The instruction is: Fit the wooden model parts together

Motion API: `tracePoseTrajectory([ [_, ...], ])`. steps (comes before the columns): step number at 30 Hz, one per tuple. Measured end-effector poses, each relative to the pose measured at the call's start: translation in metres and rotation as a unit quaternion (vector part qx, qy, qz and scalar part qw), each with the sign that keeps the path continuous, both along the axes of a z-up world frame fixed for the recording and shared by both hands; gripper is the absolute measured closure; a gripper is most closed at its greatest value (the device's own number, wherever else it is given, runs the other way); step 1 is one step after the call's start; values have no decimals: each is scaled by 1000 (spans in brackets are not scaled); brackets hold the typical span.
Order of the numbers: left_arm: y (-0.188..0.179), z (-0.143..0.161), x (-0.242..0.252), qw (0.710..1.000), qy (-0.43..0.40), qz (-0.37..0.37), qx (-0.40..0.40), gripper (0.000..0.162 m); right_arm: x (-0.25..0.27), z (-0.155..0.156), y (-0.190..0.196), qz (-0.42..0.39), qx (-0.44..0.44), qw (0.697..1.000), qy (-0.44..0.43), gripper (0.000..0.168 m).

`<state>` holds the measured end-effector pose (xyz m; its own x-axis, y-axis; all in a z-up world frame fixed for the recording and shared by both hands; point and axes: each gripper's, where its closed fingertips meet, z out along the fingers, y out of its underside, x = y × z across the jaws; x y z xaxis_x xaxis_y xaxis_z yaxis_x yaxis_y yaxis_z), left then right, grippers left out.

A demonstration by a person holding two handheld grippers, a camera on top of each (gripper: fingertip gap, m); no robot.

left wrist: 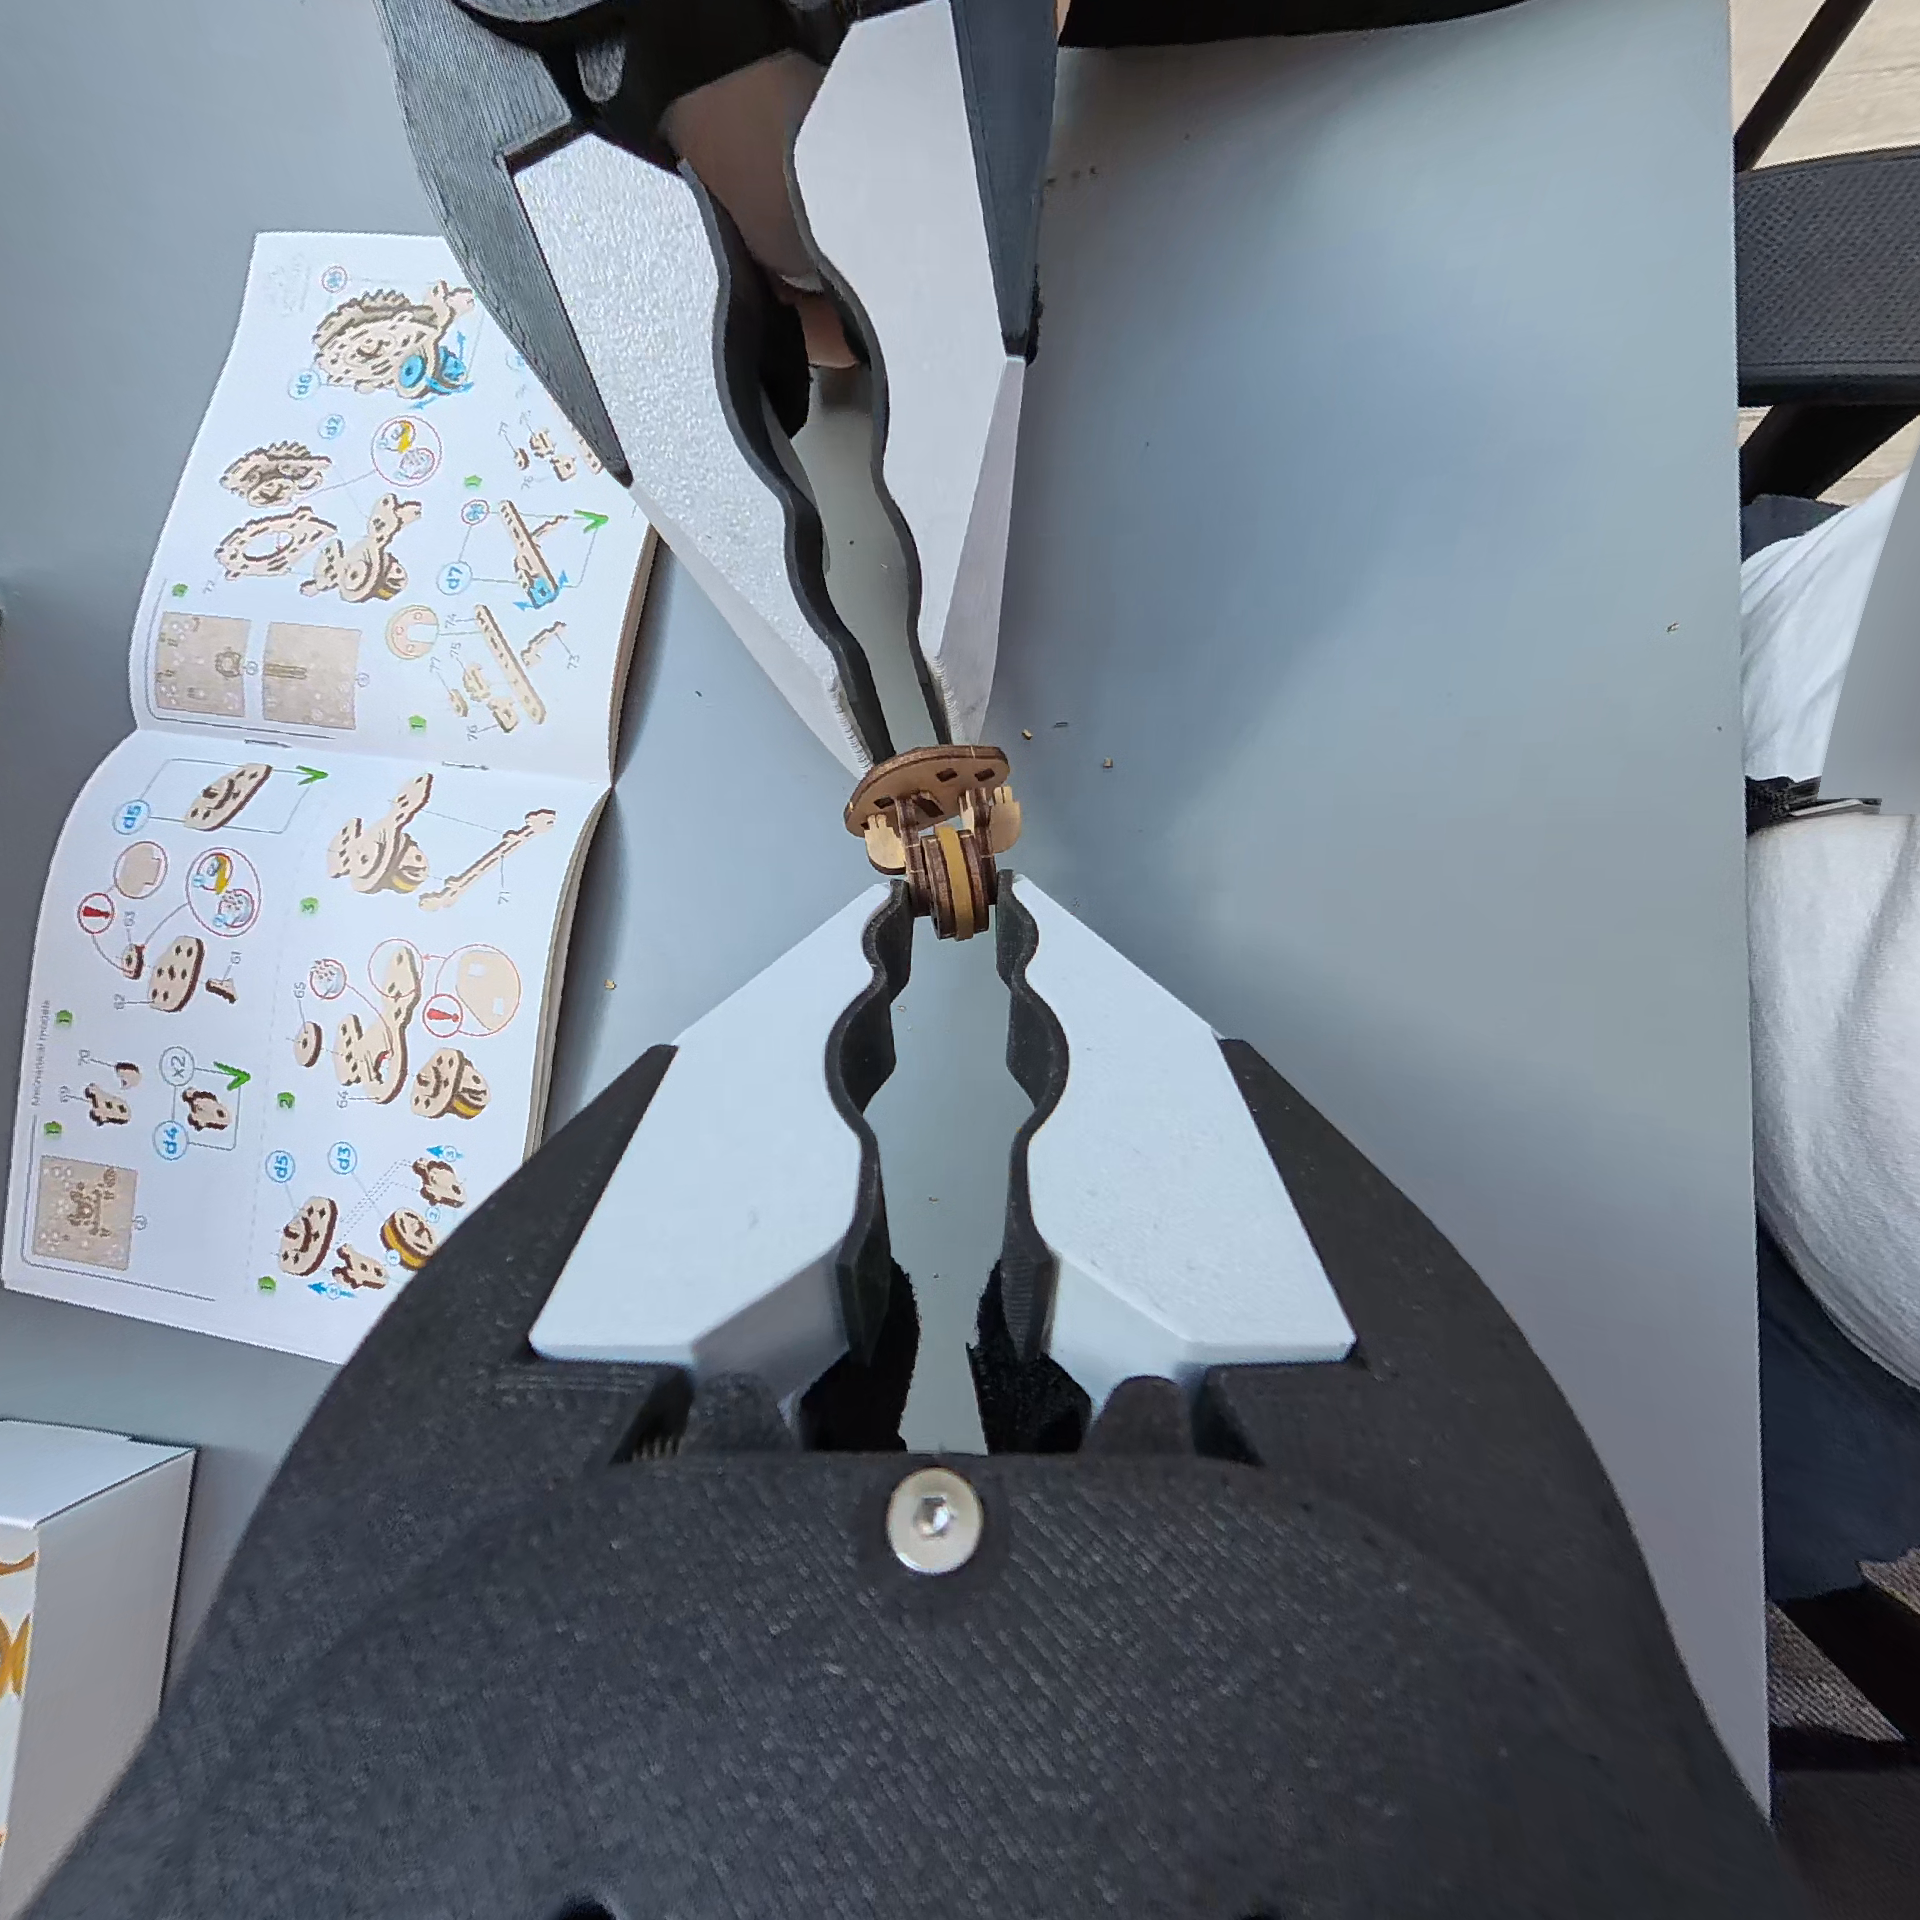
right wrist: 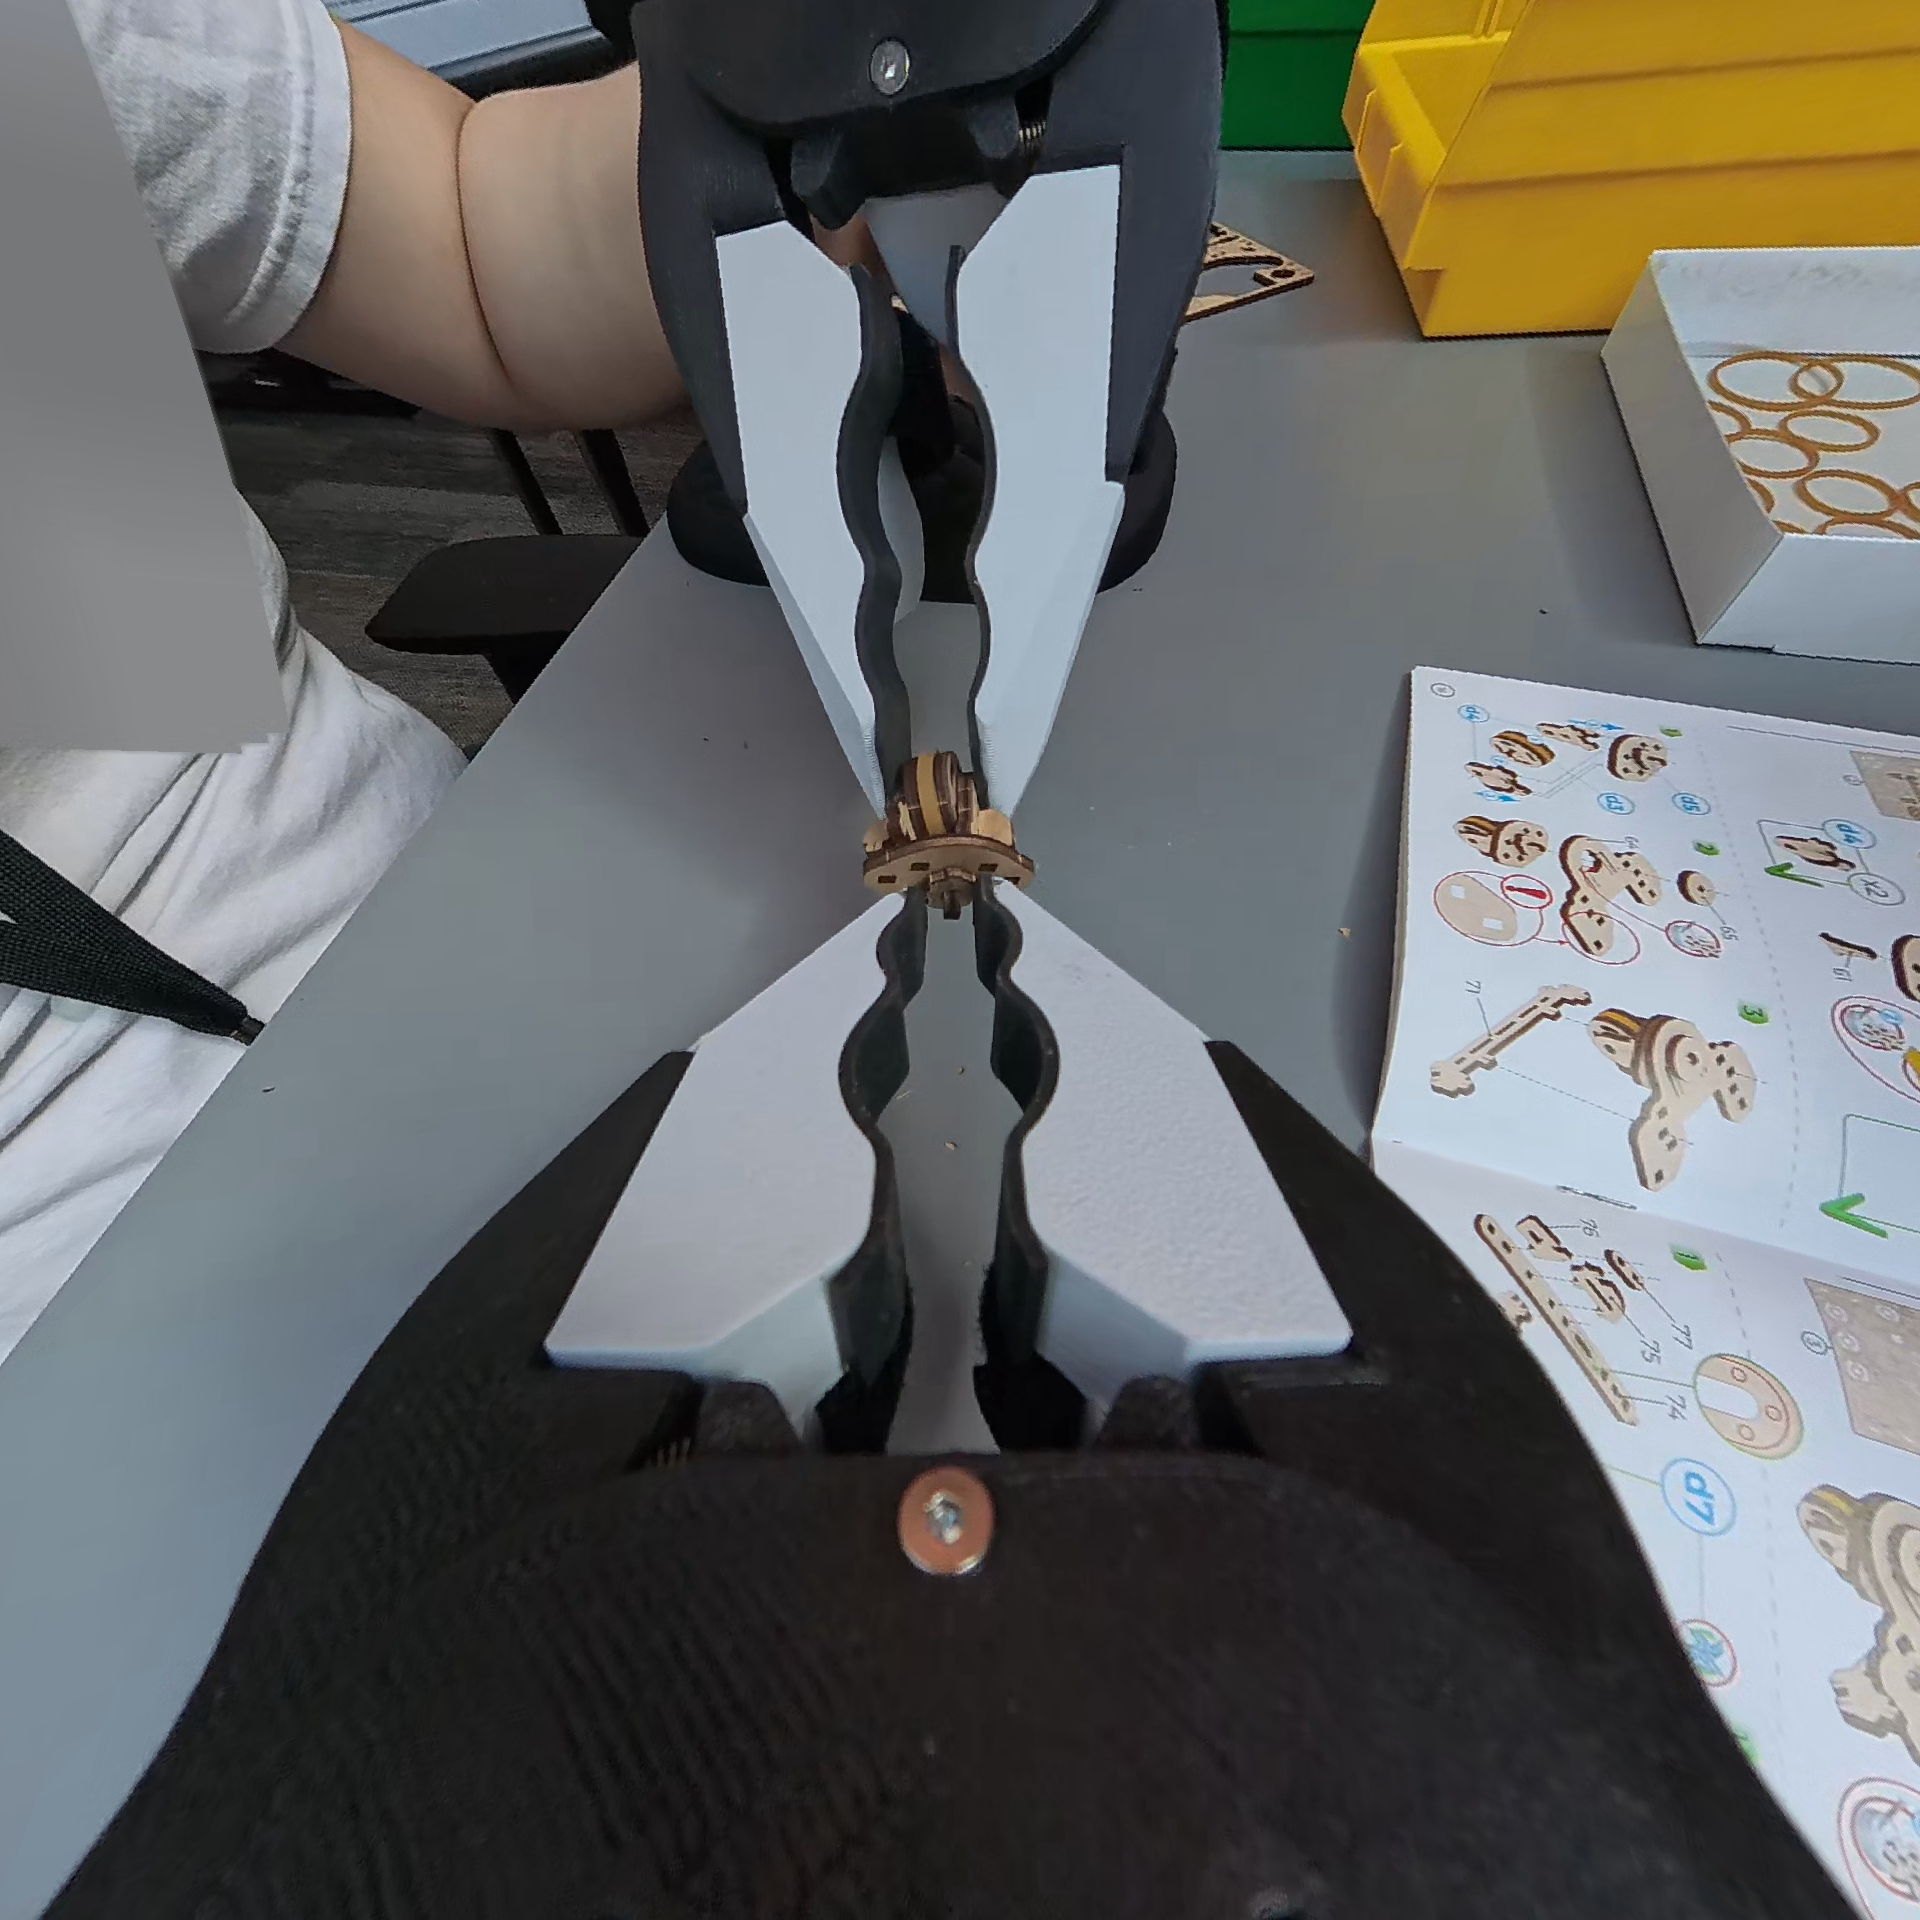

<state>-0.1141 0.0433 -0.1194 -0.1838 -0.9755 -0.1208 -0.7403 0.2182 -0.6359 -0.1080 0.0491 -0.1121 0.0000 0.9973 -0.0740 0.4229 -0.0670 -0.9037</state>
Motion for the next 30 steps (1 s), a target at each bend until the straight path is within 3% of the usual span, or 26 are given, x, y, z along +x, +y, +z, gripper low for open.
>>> tracePoseTrajectory([
  [7, -1, -13, -2, 999, 38, -3, 3, 148, -1, -13, -2, 0, -11, 999, -32, 159],
  [15, -1, -35, -2, 996, 56, 20, -62, 148, -1, -40, 1, -14, 38, 992, -119, 159],
  [30, 3, -34, -4, 996, 47, 32, -66, 147, -4, -41, 5, -42, 76, 984, -157, 159],
])
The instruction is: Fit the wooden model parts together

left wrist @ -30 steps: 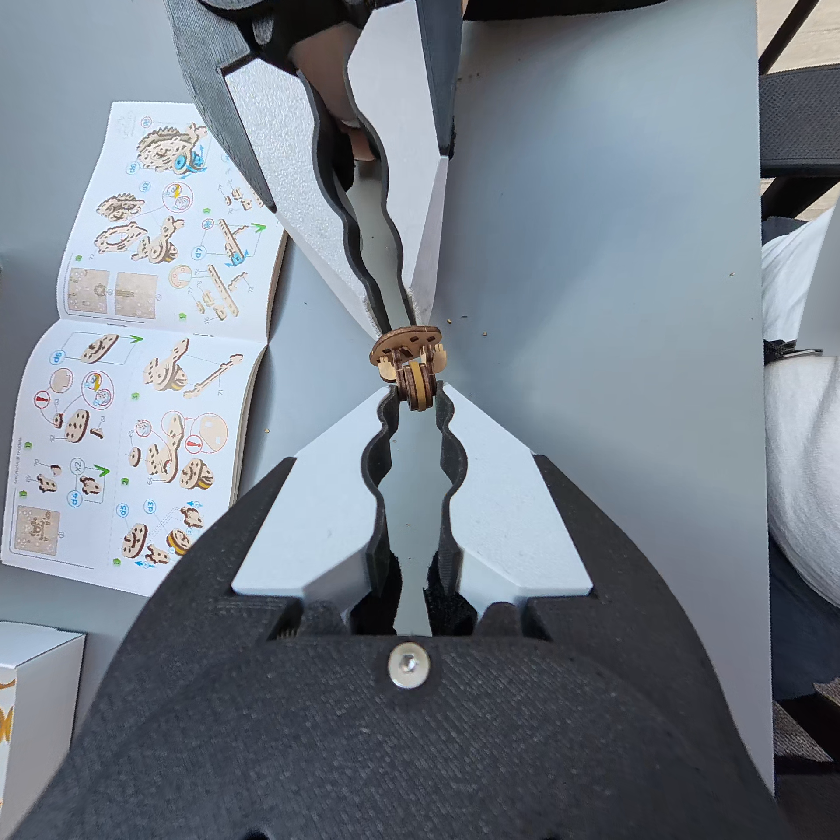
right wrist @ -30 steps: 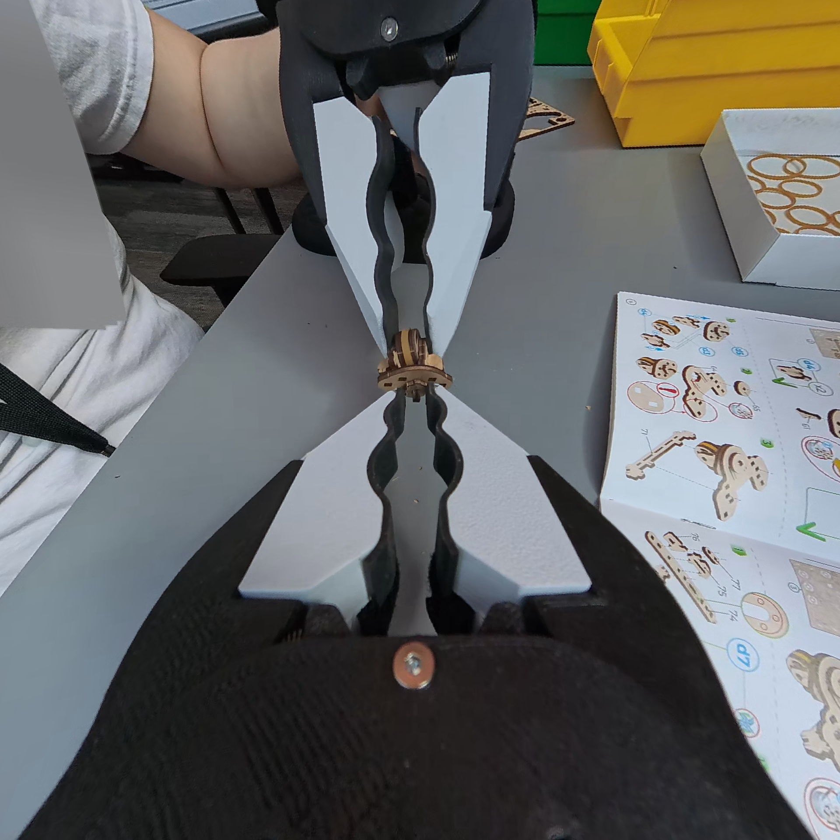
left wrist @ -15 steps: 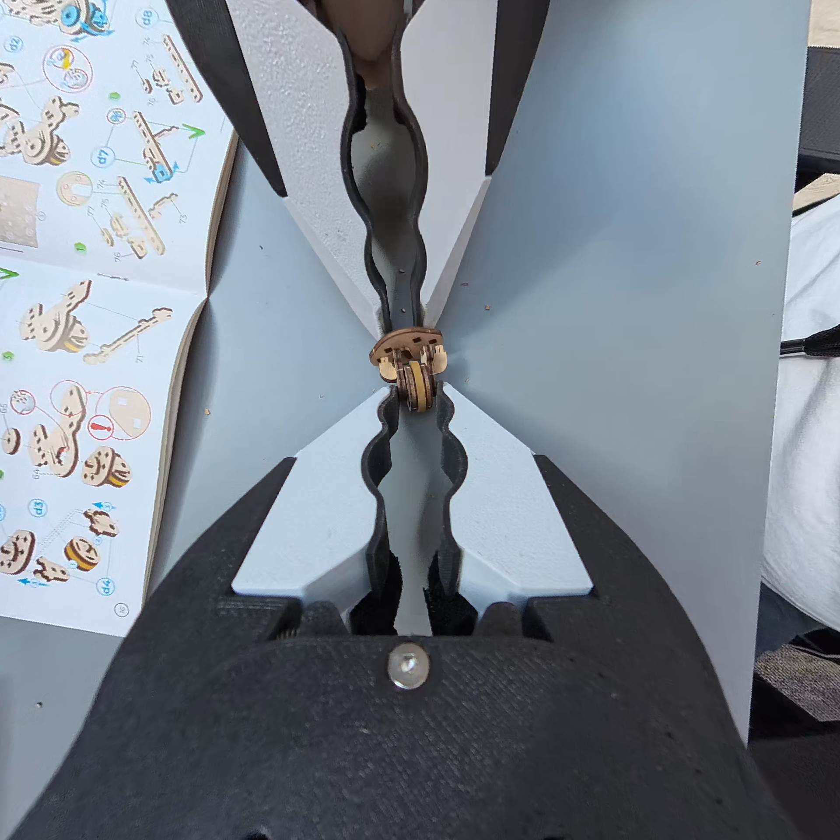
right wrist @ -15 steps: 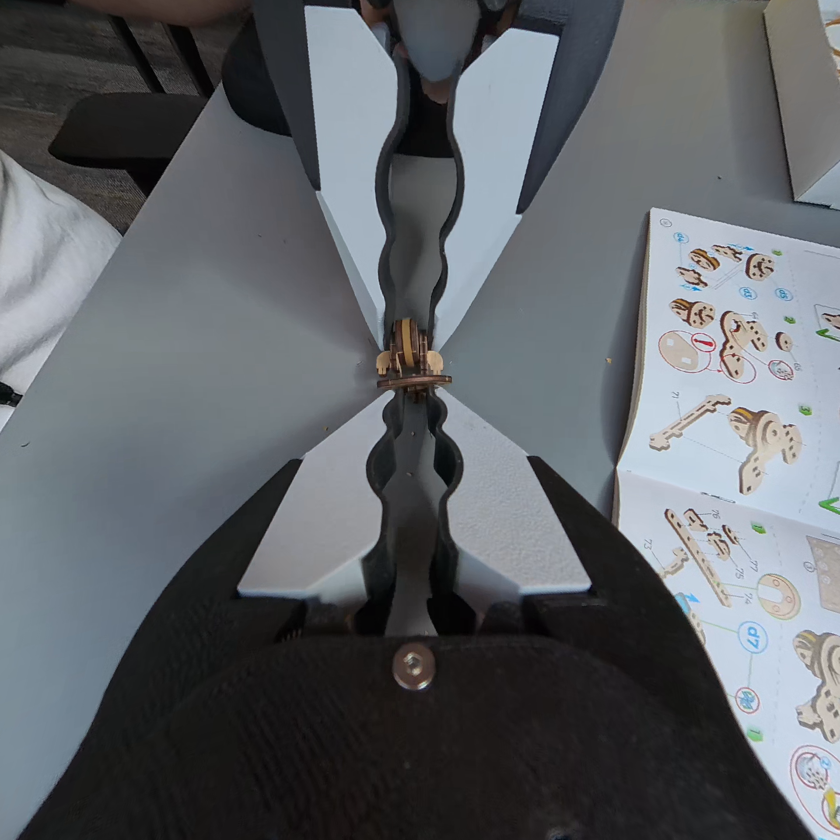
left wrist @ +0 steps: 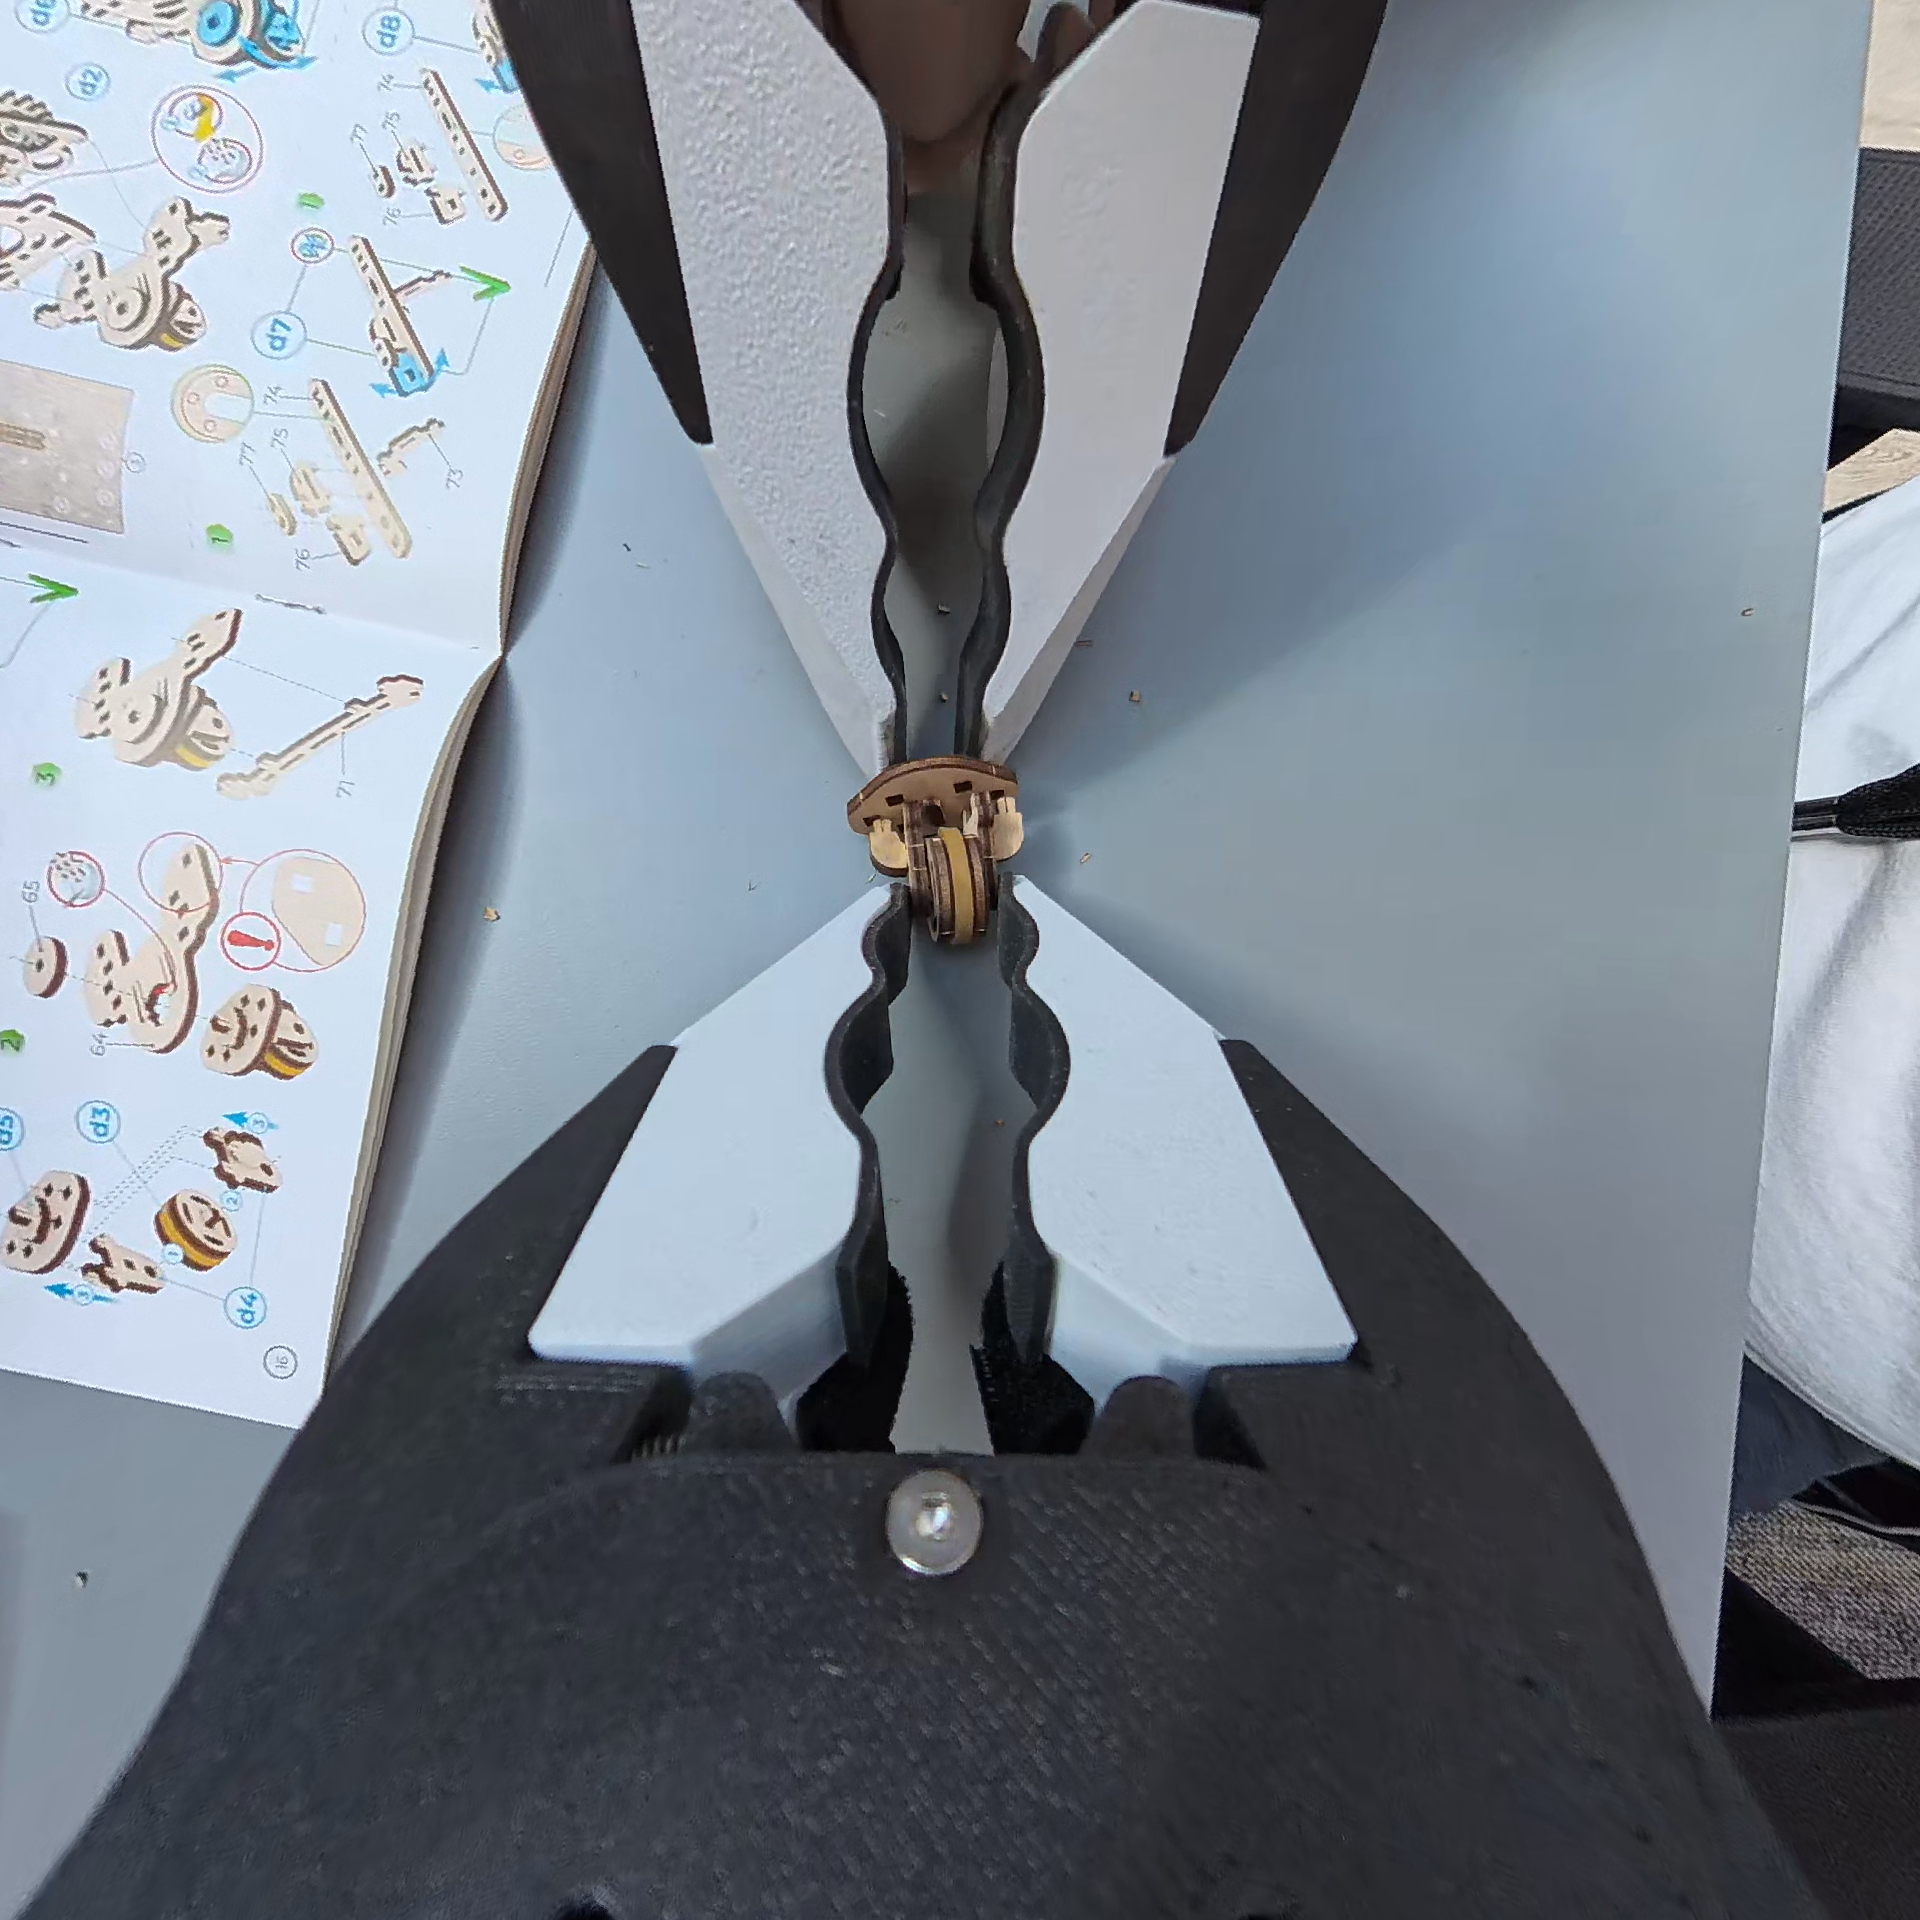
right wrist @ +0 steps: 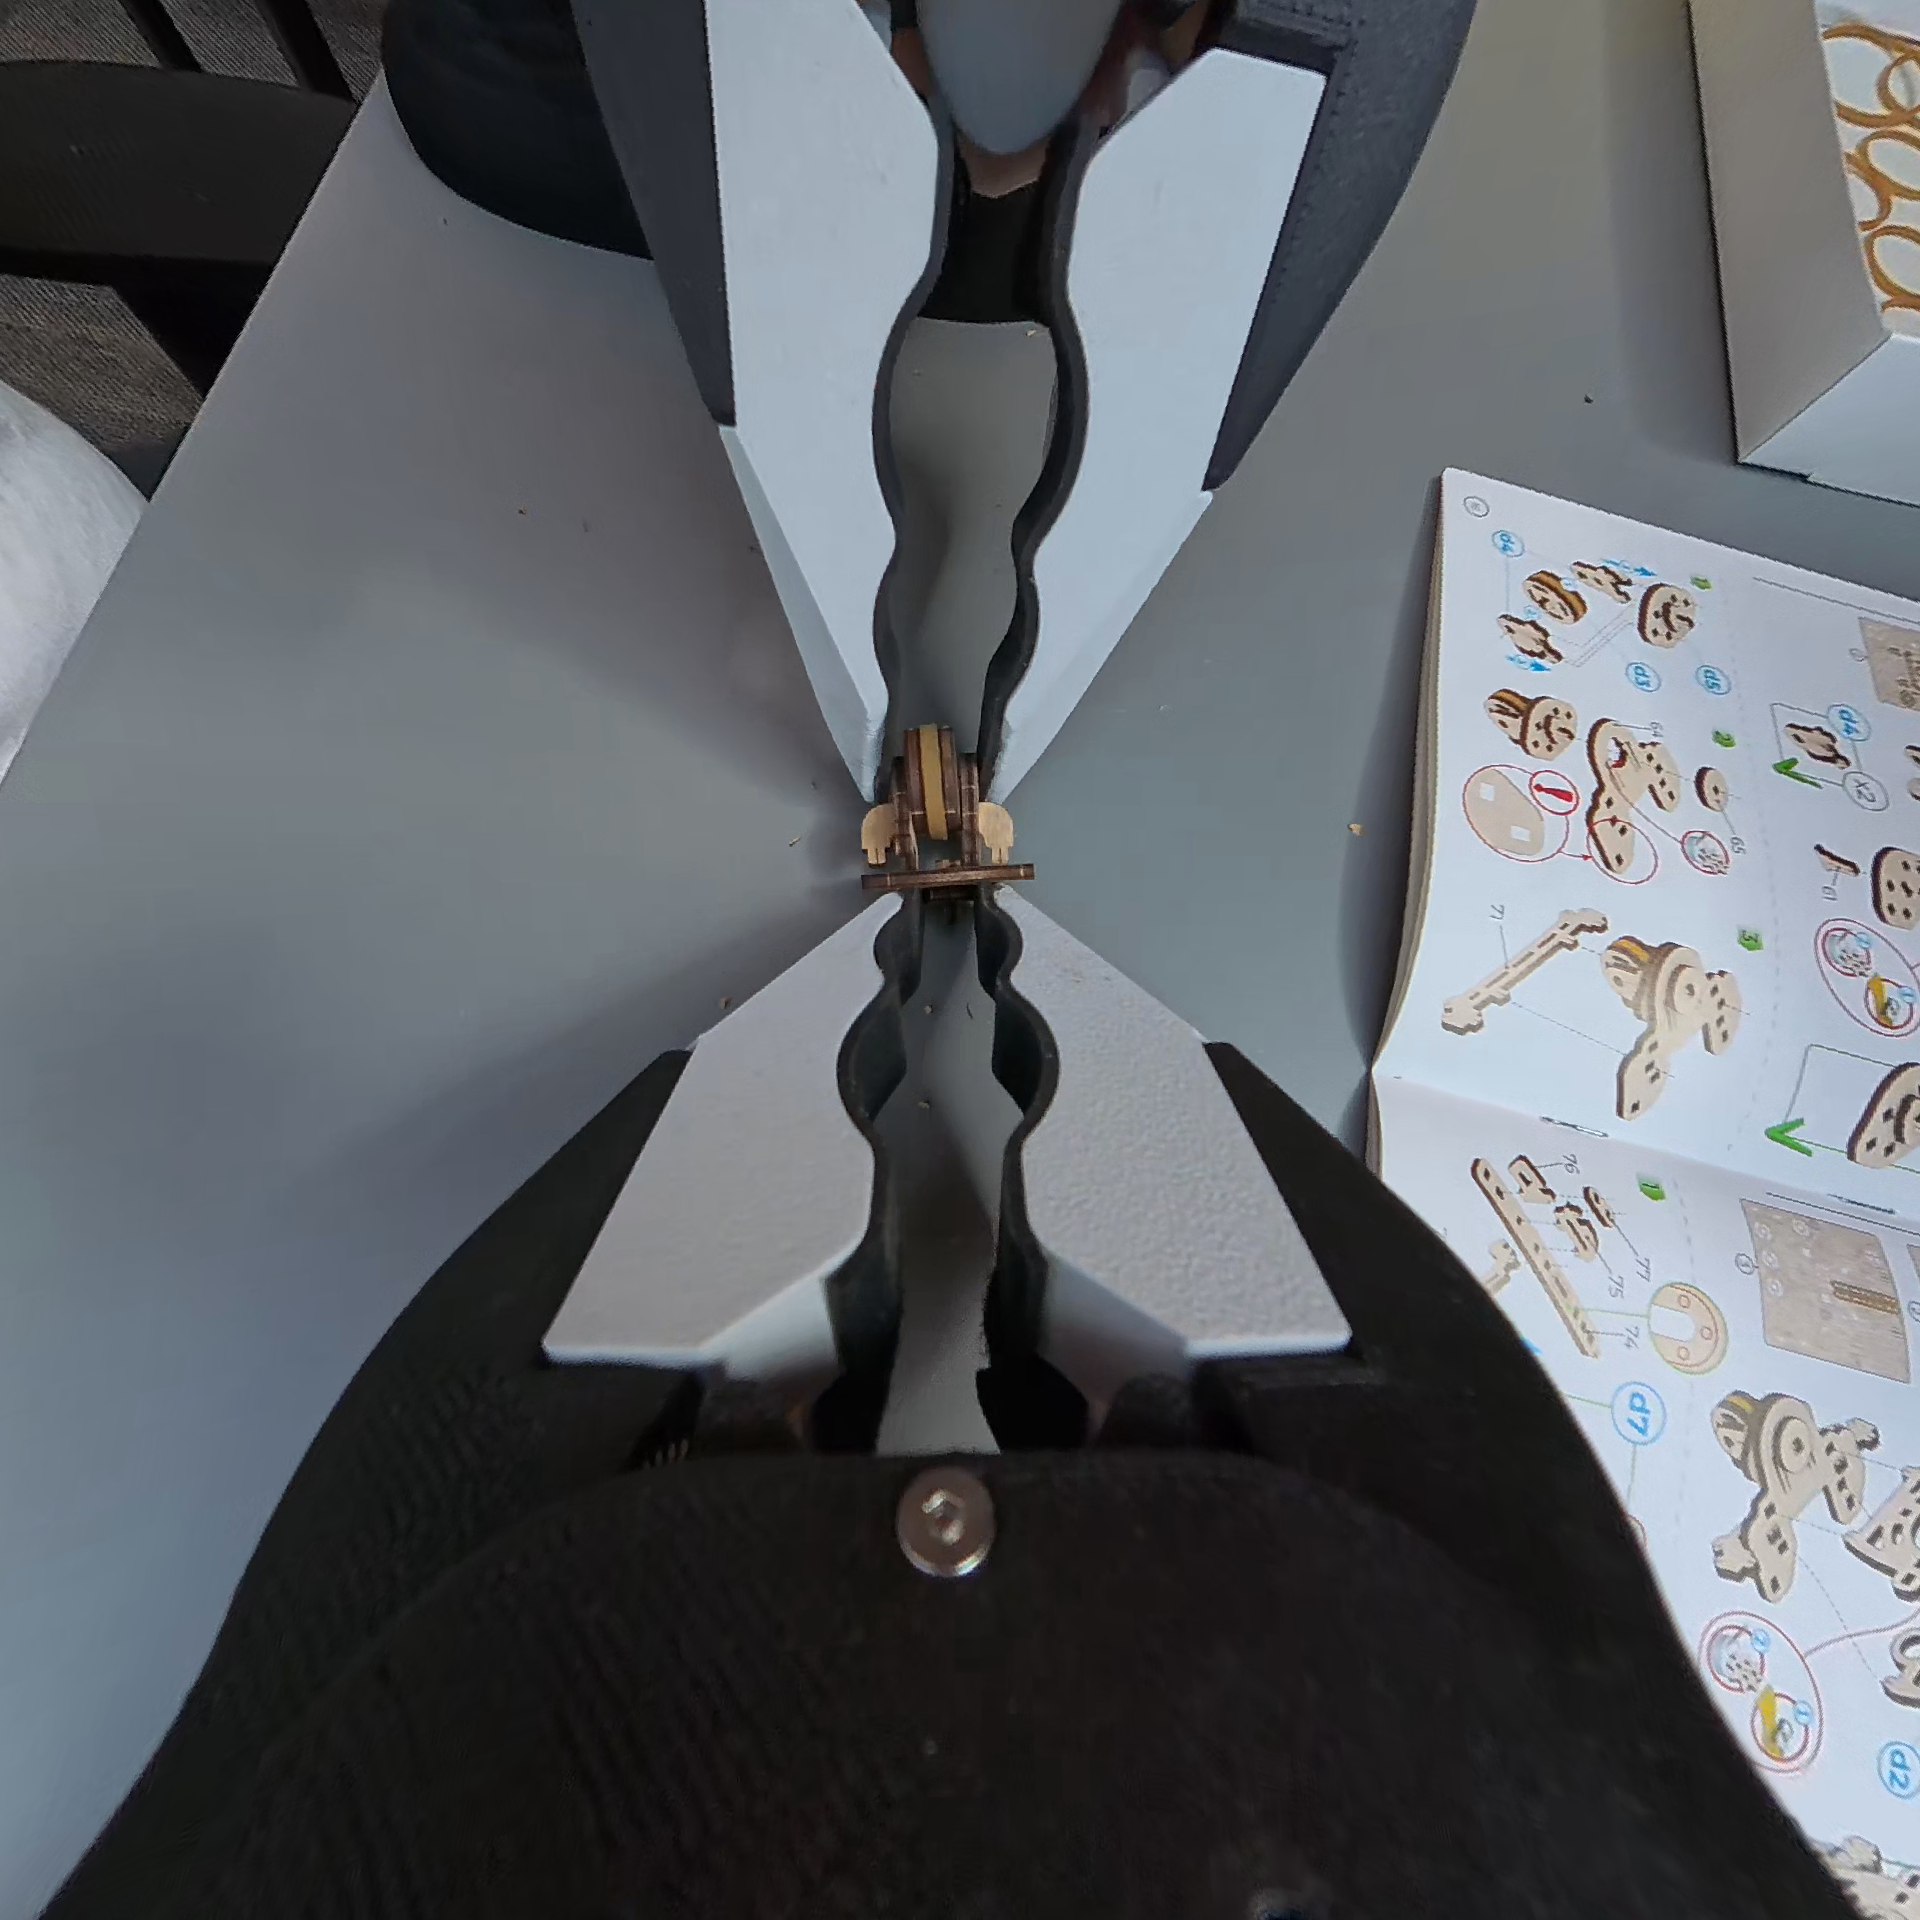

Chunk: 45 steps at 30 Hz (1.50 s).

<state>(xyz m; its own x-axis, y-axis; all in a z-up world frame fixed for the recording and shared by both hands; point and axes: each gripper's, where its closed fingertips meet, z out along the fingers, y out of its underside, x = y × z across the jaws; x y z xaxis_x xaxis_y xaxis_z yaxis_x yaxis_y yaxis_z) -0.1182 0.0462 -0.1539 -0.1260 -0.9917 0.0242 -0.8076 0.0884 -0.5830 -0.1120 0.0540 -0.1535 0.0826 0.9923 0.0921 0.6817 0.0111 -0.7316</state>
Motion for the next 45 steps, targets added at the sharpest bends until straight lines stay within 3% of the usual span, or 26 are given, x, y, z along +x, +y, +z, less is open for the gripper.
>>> tracePoseTrajectory([
  [18, 2, -3, -1, 1000, 4, 2, -13, 148, -2, -1, 2, -31, 28, 998, -36, 160],
  [30, 6, -1, 3, 998, -55, 23, -9, 148, 1, -1, 5, -52, 53, 995, -63, 160],
  [45, 7, -1, 4, 997, -60, 41, -18, 148, 1, -1, 7, -59, 62, 994, -69, 160],
])
